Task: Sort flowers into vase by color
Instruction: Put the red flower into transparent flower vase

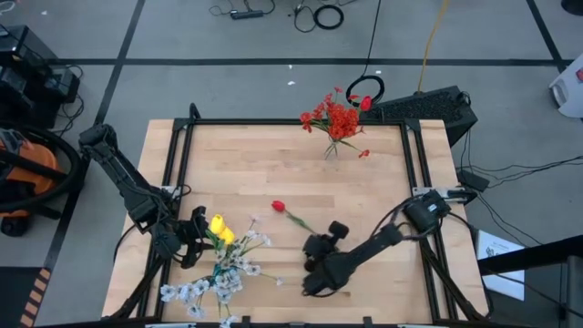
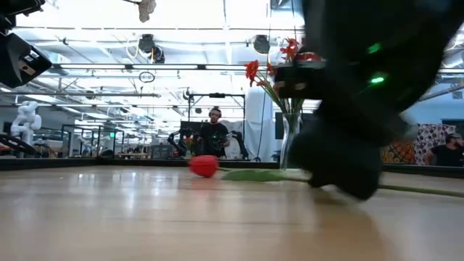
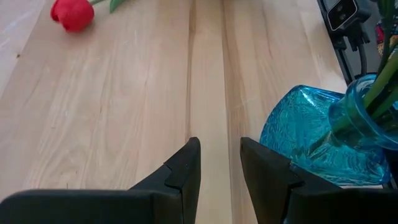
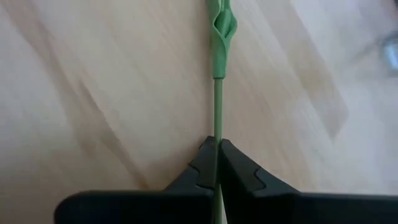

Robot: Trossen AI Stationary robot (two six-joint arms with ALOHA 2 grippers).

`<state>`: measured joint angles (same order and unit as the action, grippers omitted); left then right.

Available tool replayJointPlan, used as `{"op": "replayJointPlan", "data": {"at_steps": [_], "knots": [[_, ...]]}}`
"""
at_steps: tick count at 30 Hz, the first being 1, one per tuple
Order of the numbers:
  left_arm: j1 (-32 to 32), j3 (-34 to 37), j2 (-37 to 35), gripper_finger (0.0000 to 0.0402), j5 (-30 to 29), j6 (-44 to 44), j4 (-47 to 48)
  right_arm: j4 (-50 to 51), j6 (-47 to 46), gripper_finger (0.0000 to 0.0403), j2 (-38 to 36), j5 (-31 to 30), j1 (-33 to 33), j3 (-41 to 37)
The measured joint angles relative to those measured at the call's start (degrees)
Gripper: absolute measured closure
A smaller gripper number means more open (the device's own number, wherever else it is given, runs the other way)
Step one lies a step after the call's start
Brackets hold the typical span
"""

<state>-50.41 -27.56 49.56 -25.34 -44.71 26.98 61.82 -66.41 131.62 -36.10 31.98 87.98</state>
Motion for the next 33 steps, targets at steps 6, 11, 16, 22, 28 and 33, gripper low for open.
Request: {"op": "replayJointPlan", "data": {"at_steps": [6, 11, 16, 22, 28, 33], "knots": [[0.00, -0.01, 0.00, 0.0283, -0.04, 0.04, -0.04, -18.22, -6.36, 0.0403, -18.13, 4.75, 1.61, -24.03], [0.00, -0.01, 0.00, 0.0283, -0.07, 0.04, -0.08, -32.52, -7.58, 0.0402, -32.74, 11.81, 2.87, -40.38], [0.00, 0.00, 0.00, 0.0283, -0.71, 0.09, -0.13, -32.92, -10.91, 0.0401, -42.71, 16.79, 3.07, -47.72], [0.00, -0.01, 0.00, 0.0283, -1.22, 0.50, -0.20, -24.98, -14.72, 0.0370, -47.31, 20.71, 1.49, -48.17], [0.02, -0.01, 0.02, 0.0283, -1.97, 0.61, -0.22, -24.68, -10.44, 0.0314, -47.53, 22.20, -0.79, -48.15], [0.02, -0.01, 0.02, 0.0283, -2.01, 0.61, -0.22, -24.62, -7.35, 0.0274, -47.55, 22.04, -4.99, -48.08]]}}
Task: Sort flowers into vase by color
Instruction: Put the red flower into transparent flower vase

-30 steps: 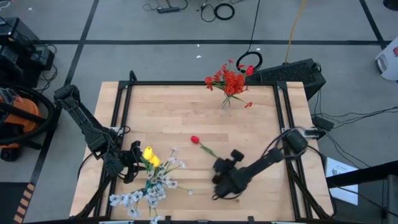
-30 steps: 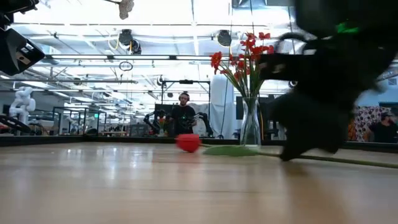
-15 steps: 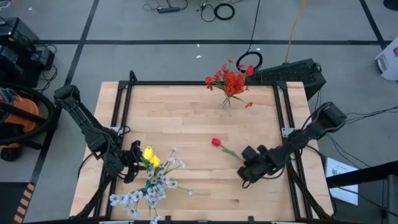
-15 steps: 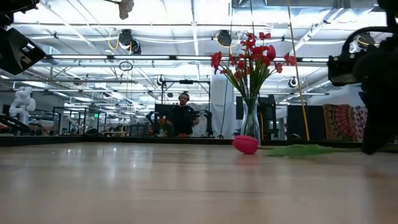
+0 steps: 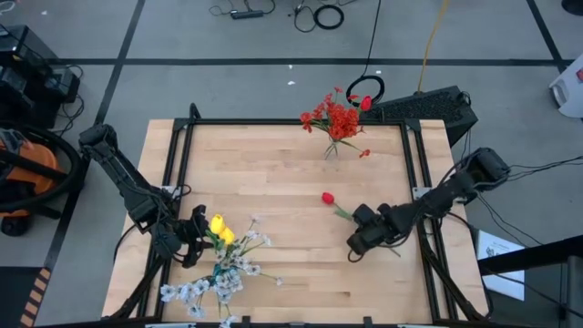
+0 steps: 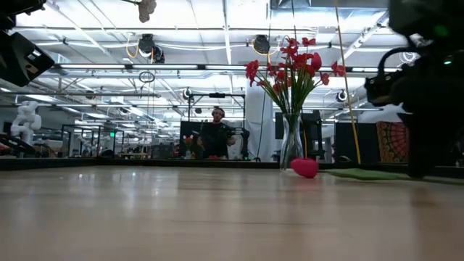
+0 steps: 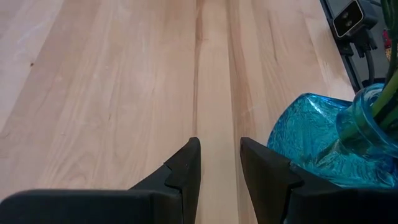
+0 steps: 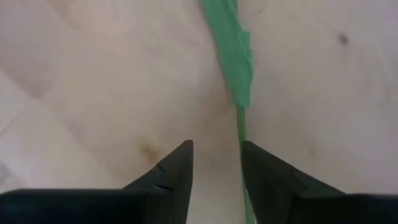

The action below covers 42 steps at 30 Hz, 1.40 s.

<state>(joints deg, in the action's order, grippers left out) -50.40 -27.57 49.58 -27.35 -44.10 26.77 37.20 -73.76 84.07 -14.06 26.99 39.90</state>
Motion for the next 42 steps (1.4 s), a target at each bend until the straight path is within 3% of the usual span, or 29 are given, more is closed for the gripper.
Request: {"op": "replayJointPlan", "data": {"at_steps": [7, 18, 24, 34, 42], "knots": [[-0.02, 0.00, 0.00, 0.0283, -0.22, -0.03, -0.03, -1.68, 11.03, 0.0250, -0.08, 8.00, -8.46, 0.06], [-0.02, 0.00, 0.00, 0.0283, -0.68, -0.17, -0.44, 2.37, 16.14, 0.0269, -0.11, 13.15, -14.24, 0.67], [-0.02, 0.00, 0.00, 0.0283, -1.01, -0.13, -0.42, 10.62, 16.05, 0.0280, -0.15, 12.40, -14.15, 3.01], [-0.01, 0.00, 0.00, 0.0283, -1.62, -0.20, -0.51, 6.53, 22.55, 0.0270, -0.08, 6.59, -14.44, 3.17], [-0.02, 0.00, 0.02, 0.0283, -1.64, -0.48, -0.76, 5.06, 27.55, 0.0242, 4.97, 6.23, -15.05, 3.33]]}}
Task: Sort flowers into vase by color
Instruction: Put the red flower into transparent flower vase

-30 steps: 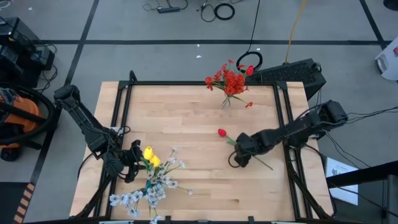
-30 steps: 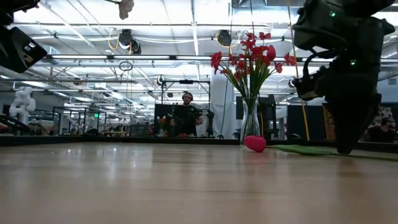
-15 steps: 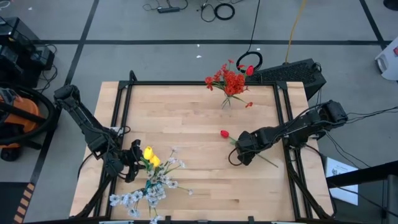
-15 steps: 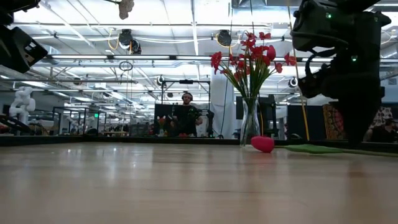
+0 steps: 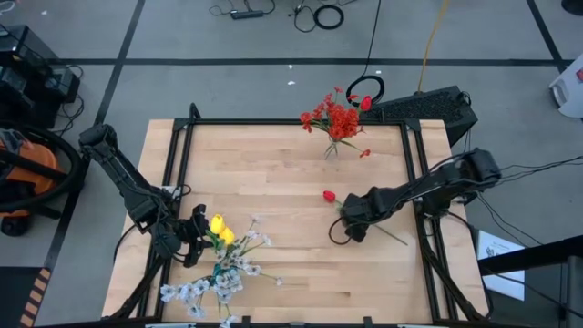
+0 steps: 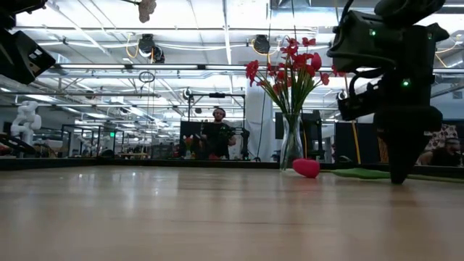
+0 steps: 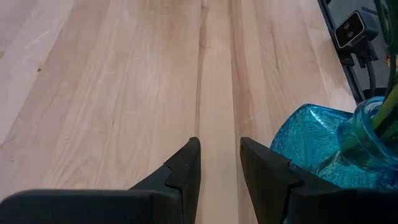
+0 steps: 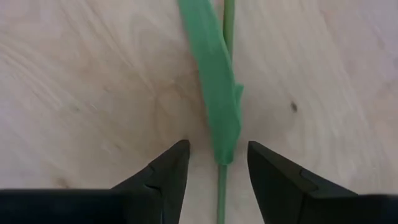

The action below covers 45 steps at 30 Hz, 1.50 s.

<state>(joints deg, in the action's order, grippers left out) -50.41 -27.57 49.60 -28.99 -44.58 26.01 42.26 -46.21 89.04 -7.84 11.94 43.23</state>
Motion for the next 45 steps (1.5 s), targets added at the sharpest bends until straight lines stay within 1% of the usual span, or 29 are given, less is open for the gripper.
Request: {"op": "replayJointPlan", "data": {"at_steps": [3, 5, 7, 12, 13, 16, 18, 23, 25, 33, 36, 38, 42, 45], "knots": [[0.01, 0.00, 0.00, 0.0283, 0.00, 0.00, -0.03, -0.13, 0.40, 0.0245, 1.84, -0.41, -0.04, 0.14], [0.00, 0.00, 0.00, 0.0283, 0.00, 0.00, -0.06, -0.30, 0.78, 0.0259, 2.43, -0.48, -0.02, 0.21], [0.00, 0.00, 0.00, 0.0283, 0.00, -0.02, -0.07, -0.54, 2.99, 0.0287, 2.49, -0.39, -0.02, 0.22], [0.02, 0.00, 0.00, 0.0283, 0.00, -0.13, -0.14, -0.16, 8.03, 0.0380, 2.66, 0.94, 0.00, 1.62], [0.01, 0.00, 0.00, 0.0283, 0.00, -0.15, -0.12, -0.09, 8.18, 0.0390, 2.72, 0.90, 0.00, 2.05], [0.02, 0.00, 0.00, 0.0283, 0.00, 0.27, 0.08, 0.68, 4.26, 0.0391, 3.02, 0.85, -0.07, 3.57], [0.02, 0.00, 0.00, 0.0283, 0.00, 0.41, 0.40, 0.12, 3.69, 0.0391, 3.10, -0.57, -0.11, 4.99], [0.04, 0.00, 0.00, 0.0283, -0.42, 0.30, 0.52, -1.60, 4.14, 0.0399, 2.96, -8.29, 1.59, 7.72], [0.04, 0.00, 0.00, 0.0283, -0.99, 0.42, 1.53, -2.36, 4.88, 0.0399, 2.94, -10.14, 1.92, 8.84], [1.15, 0.00, -0.99, 0.0283, -3.88, 1.46, 12.32, -2.60, 5.33, 0.0400, 2.90, -10.22, 2.03, 10.65], [2.73, 0.12, -3.29, 0.0289, -5.11, 4.43, 14.05, -3.17, 5.33, 0.0400, 2.88, -10.22, 2.03, 10.65], [3.90, 1.43, -6.03, 0.0298, -5.22, 7.13, 13.39, -3.59, 5.33, 0.0400, 2.88, -10.21, 2.03, 10.65], [6.58, 7.66, -13.08, 0.0324, -5.25, 9.35, 11.36, -4.66, 5.34, 0.0399, 2.88, -10.12, 2.03, 10.65], [8.94, 13.60, -19.05, 0.0349, -5.16, 10.96, 6.63, -4.85, 5.60, 0.0399, 2.86, -10.08, 2.03, 10.65]]}}
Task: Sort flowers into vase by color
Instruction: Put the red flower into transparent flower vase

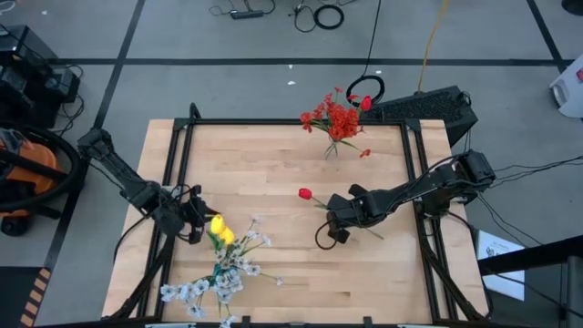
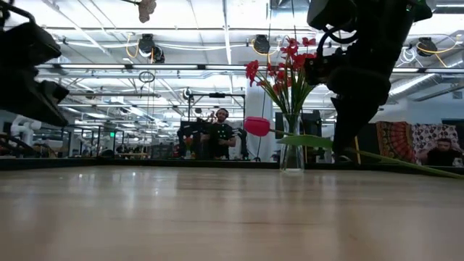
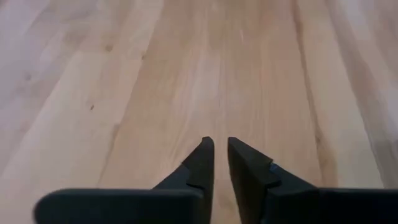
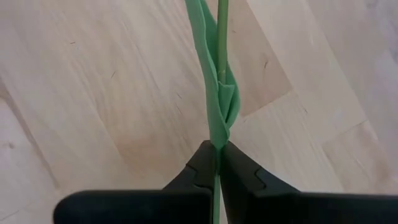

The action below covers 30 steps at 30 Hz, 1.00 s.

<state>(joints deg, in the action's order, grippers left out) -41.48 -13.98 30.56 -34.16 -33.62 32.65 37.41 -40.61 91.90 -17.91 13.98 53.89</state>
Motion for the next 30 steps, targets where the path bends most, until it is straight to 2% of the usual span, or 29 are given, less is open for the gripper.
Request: {"op": "replayJointPlan", "data": {"at_steps": [4, 6, 8, 15, 20, 24, 30], "knots": [[4.29, 6.83, -6.22, 0.0392, 3.31, 11.21, -16.86, -0.02, 0.79, 0.0399, -0.02, 0.00, -0.02, 0.02], [7.34, 9.22, -7.89, 0.0396, 5.90, 17.58, -25.11, -0.25, 0.81, 0.0399, -0.02, 0.01, -0.19, 0.02], [10.92, 10.59, -8.54, 0.0398, 8.70, 21.95, -29.55, -1.18, 0.79, 0.0399, -0.02, 0.00, -0.42, 0.02], [25.29, 12.27, -8.62, 0.0399, 22.95, 26.21, -33.55, -4.51, 1.01, 0.0399, -0.07, 0.02, -1.27, 0.04], [32.33, 13.57, -8.64, 0.0400, 30.78, 30.81, -41.90, -6.21, 0.92, 0.0399, -0.07, -0.11, -1.95, 0.04], [35.77, 13.57, -8.65, 0.0400, 32.42, 31.01, -42.34, -6.39, 0.84, 0.0399, -0.07, -0.20, -1.95, 0.04], [37.64, 13.57, -9.21, 0.0401, 32.51, 30.87, -42.95, -6.36, 0.82, 0.0399, -0.07, -0.18, -1.95, 0.04]]}}
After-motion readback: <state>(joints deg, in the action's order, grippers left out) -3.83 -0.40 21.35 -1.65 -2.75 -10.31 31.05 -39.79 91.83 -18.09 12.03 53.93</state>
